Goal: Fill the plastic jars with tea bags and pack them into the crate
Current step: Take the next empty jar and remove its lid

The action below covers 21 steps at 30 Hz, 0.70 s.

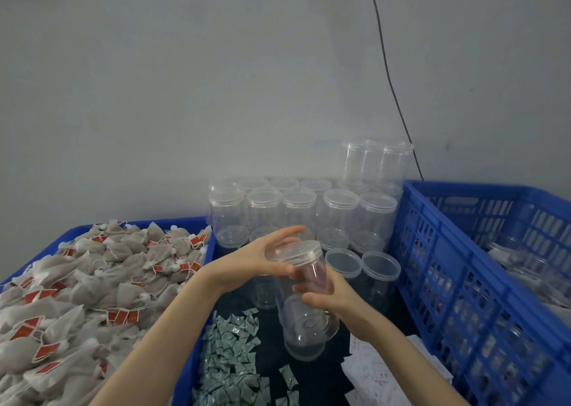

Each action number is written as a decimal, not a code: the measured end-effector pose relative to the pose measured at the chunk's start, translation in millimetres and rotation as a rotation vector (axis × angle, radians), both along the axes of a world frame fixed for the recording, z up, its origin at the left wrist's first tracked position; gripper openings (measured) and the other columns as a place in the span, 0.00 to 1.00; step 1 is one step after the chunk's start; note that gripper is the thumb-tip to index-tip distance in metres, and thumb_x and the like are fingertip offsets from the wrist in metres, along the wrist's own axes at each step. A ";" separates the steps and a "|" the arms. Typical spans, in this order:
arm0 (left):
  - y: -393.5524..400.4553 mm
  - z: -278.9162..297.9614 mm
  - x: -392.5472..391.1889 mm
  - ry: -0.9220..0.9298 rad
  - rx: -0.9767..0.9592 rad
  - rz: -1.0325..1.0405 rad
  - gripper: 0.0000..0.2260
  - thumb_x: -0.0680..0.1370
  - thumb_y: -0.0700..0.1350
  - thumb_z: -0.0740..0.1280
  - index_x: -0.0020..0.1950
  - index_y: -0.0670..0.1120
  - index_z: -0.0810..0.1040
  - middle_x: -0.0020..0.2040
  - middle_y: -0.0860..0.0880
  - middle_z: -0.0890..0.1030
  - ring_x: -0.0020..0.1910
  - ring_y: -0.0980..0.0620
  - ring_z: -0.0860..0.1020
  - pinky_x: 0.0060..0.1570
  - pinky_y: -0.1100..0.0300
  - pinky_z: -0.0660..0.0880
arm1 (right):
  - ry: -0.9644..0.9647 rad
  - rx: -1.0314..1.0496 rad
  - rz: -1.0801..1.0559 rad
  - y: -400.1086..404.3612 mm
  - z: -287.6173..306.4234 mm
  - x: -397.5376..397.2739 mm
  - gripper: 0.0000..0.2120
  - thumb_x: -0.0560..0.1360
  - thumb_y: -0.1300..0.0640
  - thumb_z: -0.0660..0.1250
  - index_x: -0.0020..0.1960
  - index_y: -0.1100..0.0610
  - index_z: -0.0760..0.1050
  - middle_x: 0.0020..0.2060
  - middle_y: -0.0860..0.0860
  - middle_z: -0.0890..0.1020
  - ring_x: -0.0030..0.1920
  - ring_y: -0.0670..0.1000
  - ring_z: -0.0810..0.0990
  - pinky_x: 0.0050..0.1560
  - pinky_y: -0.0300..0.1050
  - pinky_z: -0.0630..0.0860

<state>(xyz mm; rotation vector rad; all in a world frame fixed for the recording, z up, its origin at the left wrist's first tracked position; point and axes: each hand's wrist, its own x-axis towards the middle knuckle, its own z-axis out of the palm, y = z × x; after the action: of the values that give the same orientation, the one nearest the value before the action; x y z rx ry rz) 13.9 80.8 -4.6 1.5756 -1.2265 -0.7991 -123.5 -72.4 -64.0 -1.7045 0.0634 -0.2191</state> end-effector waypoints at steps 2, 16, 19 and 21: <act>-2.6 -2.1 -0.2 -0.032 -0.012 0.017 0.30 0.68 0.55 0.73 0.69 0.61 0.69 0.66 0.57 0.74 0.65 0.58 0.73 0.64 0.58 0.71 | -0.022 0.004 -0.023 3.1 -3.2 0.9 0.37 0.62 0.51 0.76 0.69 0.54 0.70 0.64 0.53 0.79 0.64 0.51 0.78 0.63 0.45 0.75; -42.6 -28.4 -26.7 -0.286 0.133 0.454 0.39 0.64 0.67 0.71 0.71 0.55 0.64 0.67 0.48 0.67 0.60 0.51 0.70 0.54 0.61 0.69 | -0.008 -0.422 -0.579 11.2 -27.9 2.5 0.44 0.62 0.44 0.80 0.72 0.44 0.61 0.63 0.39 0.72 0.62 0.43 0.72 0.60 0.45 0.75; -29.7 -16.5 -17.9 -0.354 0.258 0.230 0.38 0.70 0.61 0.72 0.75 0.54 0.60 0.71 0.49 0.67 0.65 0.52 0.70 0.61 0.60 0.68 | -0.001 -0.302 -0.594 -0.1 -30.5 -3.9 0.46 0.63 0.48 0.82 0.74 0.47 0.61 0.64 0.41 0.72 0.65 0.43 0.71 0.60 0.41 0.71; -20.1 -7.5 -11.4 -0.366 0.267 0.143 0.30 0.73 0.56 0.71 0.73 0.57 0.65 0.65 0.53 0.74 0.58 0.59 0.75 0.57 0.65 0.71 | 0.005 -0.228 -0.610 -6.6 -31.5 -8.9 0.45 0.63 0.51 0.82 0.74 0.48 0.62 0.65 0.45 0.73 0.65 0.46 0.72 0.60 0.41 0.70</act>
<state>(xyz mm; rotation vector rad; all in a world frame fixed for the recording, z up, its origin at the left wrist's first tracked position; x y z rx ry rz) 2.5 60.6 -12.1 2.0717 -1.2815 -0.6167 -132.4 -78.9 -95.5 -1.8740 0.5851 -0.6956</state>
